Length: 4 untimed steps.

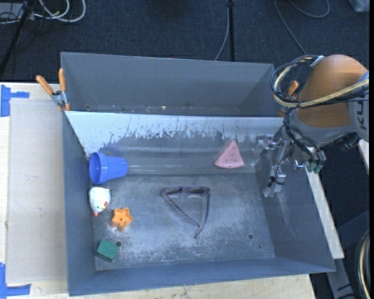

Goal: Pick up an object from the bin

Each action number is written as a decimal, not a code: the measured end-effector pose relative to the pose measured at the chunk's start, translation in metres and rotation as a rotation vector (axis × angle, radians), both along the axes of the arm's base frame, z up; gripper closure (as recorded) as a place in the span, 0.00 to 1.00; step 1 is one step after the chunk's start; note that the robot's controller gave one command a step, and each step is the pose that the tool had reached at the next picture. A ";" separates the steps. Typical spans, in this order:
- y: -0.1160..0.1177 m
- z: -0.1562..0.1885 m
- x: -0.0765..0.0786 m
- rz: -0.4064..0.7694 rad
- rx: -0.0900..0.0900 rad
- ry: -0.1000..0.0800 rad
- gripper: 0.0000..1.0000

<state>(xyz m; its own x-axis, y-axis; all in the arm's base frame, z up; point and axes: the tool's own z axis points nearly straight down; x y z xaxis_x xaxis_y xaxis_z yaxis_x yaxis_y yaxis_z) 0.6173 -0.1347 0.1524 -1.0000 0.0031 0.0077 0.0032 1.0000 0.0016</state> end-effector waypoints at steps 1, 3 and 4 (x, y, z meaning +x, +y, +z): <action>0.000 0.005 0.002 0.002 -0.001 -0.007 0.00; 0.062 -0.050 0.003 0.087 0.003 0.002 0.00; 0.111 -0.075 -0.005 0.047 0.000 -0.002 0.00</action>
Offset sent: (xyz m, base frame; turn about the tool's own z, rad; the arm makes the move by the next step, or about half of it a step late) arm 0.0036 0.0604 -0.0490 -0.0836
